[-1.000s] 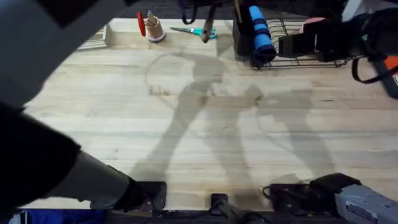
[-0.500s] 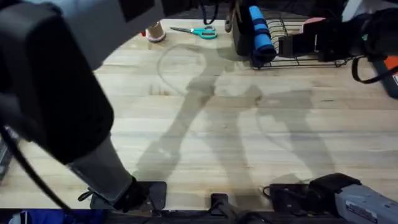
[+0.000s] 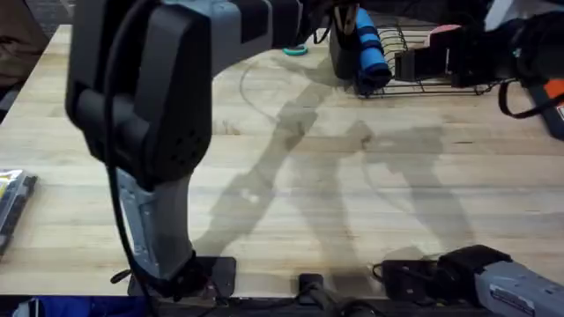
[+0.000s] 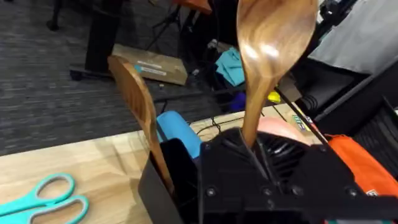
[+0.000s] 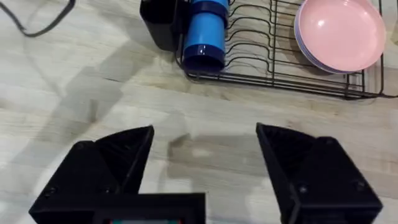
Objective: Pick up the spoon on the table one by one and put them onto the rack
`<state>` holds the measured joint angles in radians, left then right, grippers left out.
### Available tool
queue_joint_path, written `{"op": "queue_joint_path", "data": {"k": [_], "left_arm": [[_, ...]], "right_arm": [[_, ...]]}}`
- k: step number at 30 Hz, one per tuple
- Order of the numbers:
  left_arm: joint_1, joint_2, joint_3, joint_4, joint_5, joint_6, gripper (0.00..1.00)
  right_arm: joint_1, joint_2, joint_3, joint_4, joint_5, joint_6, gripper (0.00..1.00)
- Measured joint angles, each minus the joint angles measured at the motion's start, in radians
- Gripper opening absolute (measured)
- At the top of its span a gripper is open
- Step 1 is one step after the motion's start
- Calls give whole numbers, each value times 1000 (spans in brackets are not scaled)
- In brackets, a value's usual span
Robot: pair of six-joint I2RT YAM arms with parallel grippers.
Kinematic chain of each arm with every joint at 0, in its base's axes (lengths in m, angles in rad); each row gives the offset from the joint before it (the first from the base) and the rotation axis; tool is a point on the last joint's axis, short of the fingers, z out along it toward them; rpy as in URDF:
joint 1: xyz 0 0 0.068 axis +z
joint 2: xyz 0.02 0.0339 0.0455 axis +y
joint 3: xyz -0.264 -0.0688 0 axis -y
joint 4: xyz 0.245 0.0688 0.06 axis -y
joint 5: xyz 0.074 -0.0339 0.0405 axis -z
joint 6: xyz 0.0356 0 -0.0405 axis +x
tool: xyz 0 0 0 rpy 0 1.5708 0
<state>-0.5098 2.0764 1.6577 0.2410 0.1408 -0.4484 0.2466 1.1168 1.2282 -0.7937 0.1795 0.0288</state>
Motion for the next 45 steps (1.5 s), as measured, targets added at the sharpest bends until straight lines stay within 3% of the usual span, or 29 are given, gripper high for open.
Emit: {"op": "queue_joint_path", "data": {"k": [14,22,43,45], "left_arm": [[-2,64,0,10,23,0,45],[-8,70,0,-127,29,6,45],[-8,69,11,-253,65,69,46],[-8,69,13,-260,65,76,95]], "right_arm": [[0,0,0,27,0,0,992],[0,0,0,31,0,0,992],[0,0,0,31,0,0,992],[0,0,0,31,0,0,992]]}}
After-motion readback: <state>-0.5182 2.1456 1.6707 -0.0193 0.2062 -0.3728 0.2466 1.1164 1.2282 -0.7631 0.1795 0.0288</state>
